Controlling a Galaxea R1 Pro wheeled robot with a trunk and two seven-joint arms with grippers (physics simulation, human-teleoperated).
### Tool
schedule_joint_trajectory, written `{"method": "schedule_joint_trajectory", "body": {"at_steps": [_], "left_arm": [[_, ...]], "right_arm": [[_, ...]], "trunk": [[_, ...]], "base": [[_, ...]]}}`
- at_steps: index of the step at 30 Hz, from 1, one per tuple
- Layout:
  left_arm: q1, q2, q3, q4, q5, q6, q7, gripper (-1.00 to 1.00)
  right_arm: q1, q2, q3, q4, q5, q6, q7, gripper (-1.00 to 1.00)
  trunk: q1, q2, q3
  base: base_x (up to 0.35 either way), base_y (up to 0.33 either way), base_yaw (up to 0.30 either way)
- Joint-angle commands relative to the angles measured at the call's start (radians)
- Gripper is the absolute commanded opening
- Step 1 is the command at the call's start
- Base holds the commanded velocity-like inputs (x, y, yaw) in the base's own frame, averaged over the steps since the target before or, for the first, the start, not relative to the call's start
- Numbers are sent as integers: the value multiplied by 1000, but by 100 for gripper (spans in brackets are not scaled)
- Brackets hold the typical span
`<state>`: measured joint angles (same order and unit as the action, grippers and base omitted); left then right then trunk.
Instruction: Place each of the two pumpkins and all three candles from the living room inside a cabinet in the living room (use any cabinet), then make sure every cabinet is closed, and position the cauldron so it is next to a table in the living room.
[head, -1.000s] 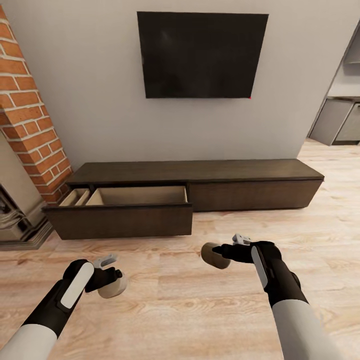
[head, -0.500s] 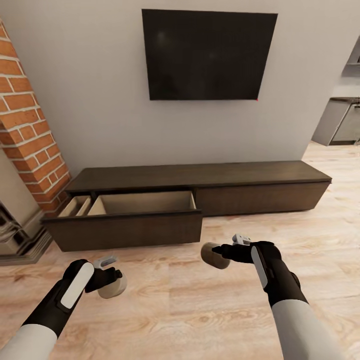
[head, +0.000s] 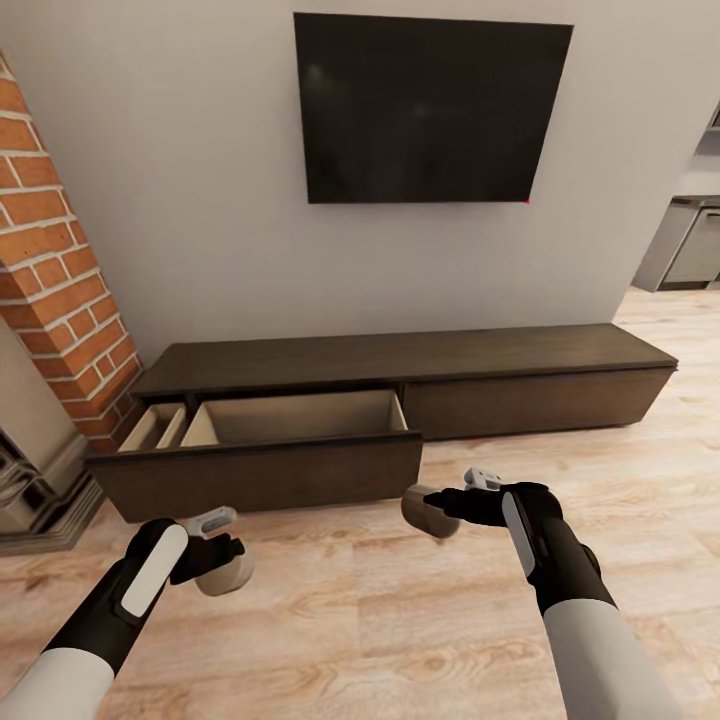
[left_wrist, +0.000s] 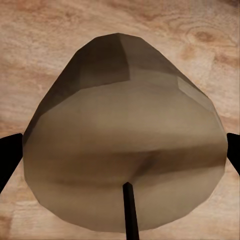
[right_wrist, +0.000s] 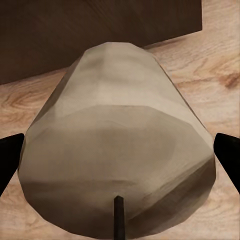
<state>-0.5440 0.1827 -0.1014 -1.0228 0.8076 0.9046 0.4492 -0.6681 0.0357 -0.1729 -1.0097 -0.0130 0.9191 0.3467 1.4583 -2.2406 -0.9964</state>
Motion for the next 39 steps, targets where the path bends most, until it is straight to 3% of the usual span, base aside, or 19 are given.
{"method": "schedule_joint_trajectory", "body": {"at_steps": [1,5,36,39], "left_arm": [[-1,1,-3,-4,11,1,10,-100],[-1,-1,-2,-13,13,1,13,-100],[-1,-7,-9,-22,10,1,20,-100],[0,-4,-10,-56,10,2,21,-100]], "right_arm": [[-1,1,-4,0,-1,5,2,-100],[-1,1,-4,0,-1,4,3,-100],[-1,1,1,-4,9,22,-8,-100],[-1,1,19,-3,15,35,-18,-100]], "trunk": [[0,0,-1],[0,0,-1],[-119,217,97],[-130,238,104]], "base": [[21,19,0],[8,7,0],[0,0,0],[0,0,0]]}}
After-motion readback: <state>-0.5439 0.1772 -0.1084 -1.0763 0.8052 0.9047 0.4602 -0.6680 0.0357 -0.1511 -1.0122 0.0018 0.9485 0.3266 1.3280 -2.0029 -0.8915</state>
